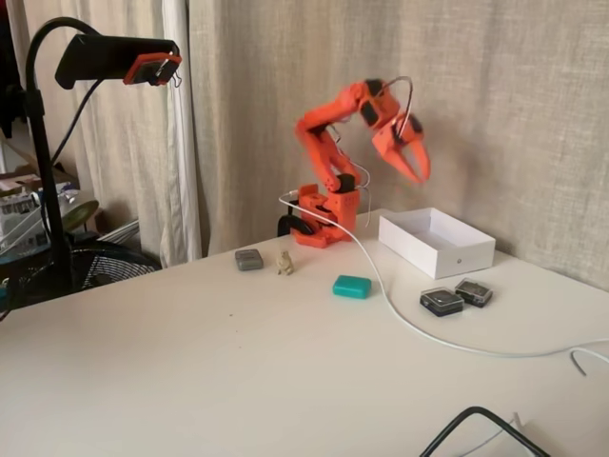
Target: Grasp the green cube and put it in the bin.
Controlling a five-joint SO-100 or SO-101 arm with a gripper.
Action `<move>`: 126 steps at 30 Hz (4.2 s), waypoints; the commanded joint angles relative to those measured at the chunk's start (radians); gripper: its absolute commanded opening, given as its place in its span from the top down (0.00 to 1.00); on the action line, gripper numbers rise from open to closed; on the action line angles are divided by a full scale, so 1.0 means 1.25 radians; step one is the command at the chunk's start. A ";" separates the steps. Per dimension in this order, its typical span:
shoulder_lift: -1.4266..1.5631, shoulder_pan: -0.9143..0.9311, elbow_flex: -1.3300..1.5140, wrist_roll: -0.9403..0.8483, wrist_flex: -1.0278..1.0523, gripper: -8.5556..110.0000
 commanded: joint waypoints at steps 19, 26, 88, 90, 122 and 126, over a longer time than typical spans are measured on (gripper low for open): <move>-0.285 0.372 0.018 0.350 -0.029 0.70; -0.320 0.361 0.037 0.523 0.079 0.68; -0.725 0.415 0.066 0.542 -0.009 0.65; -0.730 0.415 0.064 0.542 -0.009 0.65; -0.740 0.434 0.029 0.540 0.016 1.00; -0.739 0.438 0.028 0.538 0.006 1.00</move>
